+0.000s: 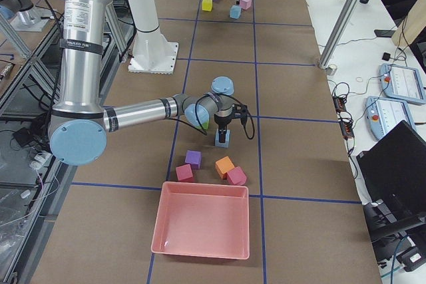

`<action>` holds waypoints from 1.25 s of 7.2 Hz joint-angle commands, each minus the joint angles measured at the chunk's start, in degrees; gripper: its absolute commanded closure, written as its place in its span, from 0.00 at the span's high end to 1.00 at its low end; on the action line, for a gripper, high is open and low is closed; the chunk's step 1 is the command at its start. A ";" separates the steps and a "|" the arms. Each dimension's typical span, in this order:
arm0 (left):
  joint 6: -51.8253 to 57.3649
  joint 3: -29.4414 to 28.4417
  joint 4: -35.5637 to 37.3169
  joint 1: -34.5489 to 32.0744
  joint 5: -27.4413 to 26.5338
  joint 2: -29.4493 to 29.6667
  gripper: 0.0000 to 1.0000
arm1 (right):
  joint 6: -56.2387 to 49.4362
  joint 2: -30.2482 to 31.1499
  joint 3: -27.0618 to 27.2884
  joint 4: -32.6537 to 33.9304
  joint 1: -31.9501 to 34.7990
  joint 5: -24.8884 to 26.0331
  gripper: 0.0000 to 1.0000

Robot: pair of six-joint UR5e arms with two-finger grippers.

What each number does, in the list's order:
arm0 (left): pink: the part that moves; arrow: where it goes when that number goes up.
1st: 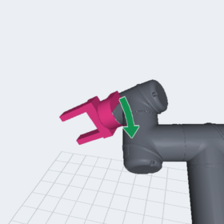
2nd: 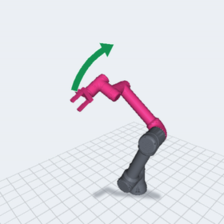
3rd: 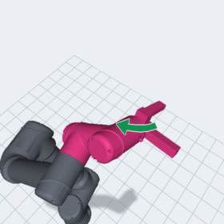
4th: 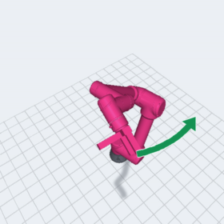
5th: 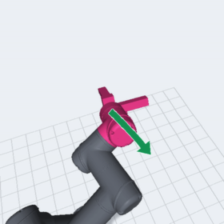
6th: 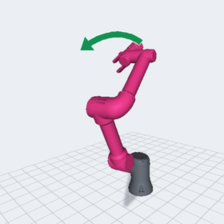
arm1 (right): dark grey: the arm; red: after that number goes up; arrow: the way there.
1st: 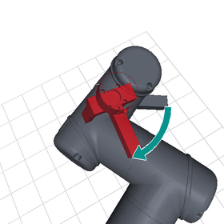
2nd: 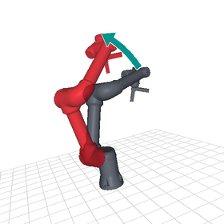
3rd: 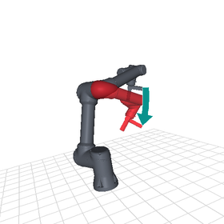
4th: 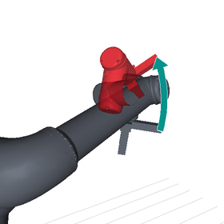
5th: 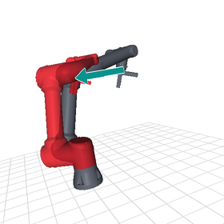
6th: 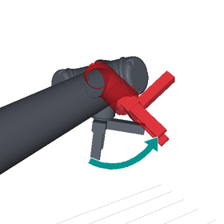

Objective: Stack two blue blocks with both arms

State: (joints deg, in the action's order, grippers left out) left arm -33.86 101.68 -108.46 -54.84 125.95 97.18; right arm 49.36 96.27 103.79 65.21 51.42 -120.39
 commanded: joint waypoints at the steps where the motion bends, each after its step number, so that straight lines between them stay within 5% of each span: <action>1: 0.11 -0.07 -0.08 0.00 0.00 -0.15 0.98 | -0.05 -0.20 -0.60 -0.08 -0.71 0.07 0.99; 9: 0.02 -2.27 -0.26 2.80 -4.28 -0.50 0.98 | -1.81 -0.47 -2.10 -0.17 -2.02 1.91 0.90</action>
State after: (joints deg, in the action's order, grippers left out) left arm -33.80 99.87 -108.62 -53.33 123.79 96.64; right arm 47.55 95.82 101.77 65.04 49.78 -118.96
